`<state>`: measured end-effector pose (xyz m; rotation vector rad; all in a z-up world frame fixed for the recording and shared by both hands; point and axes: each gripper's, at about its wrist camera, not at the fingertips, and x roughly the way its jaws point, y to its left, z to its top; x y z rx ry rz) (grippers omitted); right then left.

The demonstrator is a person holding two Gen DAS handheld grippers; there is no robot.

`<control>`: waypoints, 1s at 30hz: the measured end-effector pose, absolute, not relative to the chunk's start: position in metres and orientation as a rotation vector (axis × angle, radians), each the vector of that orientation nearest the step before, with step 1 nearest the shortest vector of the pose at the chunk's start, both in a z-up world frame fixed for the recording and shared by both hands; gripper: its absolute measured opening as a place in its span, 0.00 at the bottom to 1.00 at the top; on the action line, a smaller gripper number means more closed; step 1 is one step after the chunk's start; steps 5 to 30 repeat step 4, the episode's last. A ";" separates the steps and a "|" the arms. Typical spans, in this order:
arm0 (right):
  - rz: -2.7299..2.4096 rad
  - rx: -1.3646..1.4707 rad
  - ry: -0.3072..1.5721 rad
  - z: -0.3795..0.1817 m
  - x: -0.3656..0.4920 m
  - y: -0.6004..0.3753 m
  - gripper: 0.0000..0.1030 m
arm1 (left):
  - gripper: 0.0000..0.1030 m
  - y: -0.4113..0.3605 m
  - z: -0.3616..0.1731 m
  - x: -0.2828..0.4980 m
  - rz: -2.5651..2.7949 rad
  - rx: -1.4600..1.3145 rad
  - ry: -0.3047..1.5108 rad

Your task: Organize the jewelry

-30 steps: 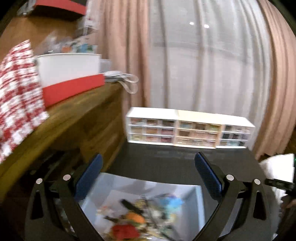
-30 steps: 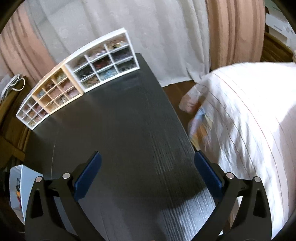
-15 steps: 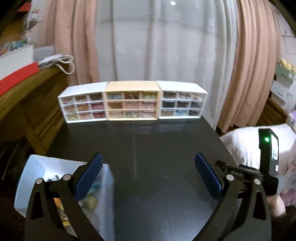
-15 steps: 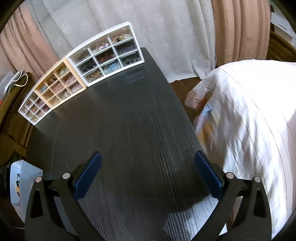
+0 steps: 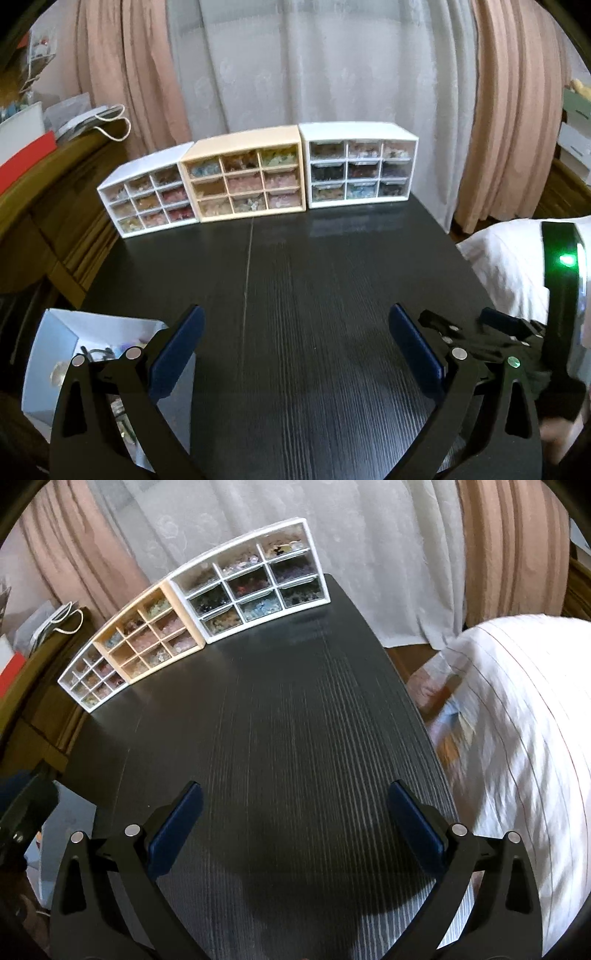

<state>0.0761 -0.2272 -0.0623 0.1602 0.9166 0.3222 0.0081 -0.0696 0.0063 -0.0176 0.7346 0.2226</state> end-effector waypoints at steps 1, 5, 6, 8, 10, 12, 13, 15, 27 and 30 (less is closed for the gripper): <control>0.335 0.162 0.915 -0.063 0.077 -0.227 0.93 | 0.96 -0.071 0.001 0.013 0.225 -0.016 0.748; 0.330 0.180 0.916 -0.062 0.082 -0.229 0.93 | 0.96 -0.068 -0.013 0.025 0.213 -0.052 0.784; 0.330 0.180 0.916 -0.062 0.082 -0.229 0.93 | 0.96 -0.068 -0.013 0.025 0.213 -0.052 0.784; 0.330 0.180 0.916 -0.062 0.082 -0.229 0.93 | 0.96 -0.068 -0.013 0.025 0.213 -0.052 0.784; 0.330 0.180 0.916 -0.062 0.082 -0.229 0.93 | 0.96 -0.068 -0.013 0.025 0.213 -0.052 0.784; 0.330 0.180 0.916 -0.062 0.082 -0.229 0.93 | 0.96 -0.068 -0.013 0.025 0.213 -0.052 0.784; 0.330 0.180 0.916 -0.062 0.082 -0.229 0.93 | 0.96 -0.068 -0.013 0.025 0.213 -0.052 0.784; 0.330 0.180 0.916 -0.062 0.082 -0.229 0.93 | 0.96 -0.068 -0.013 0.025 0.213 -0.052 0.784; 0.330 0.180 0.916 -0.062 0.082 -0.229 0.93 | 0.96 -0.068 -0.013 0.025 0.213 -0.052 0.784; 0.330 0.180 0.916 -0.062 0.082 -0.229 0.93 | 0.96 -0.068 -0.013 0.025 0.213 -0.052 0.784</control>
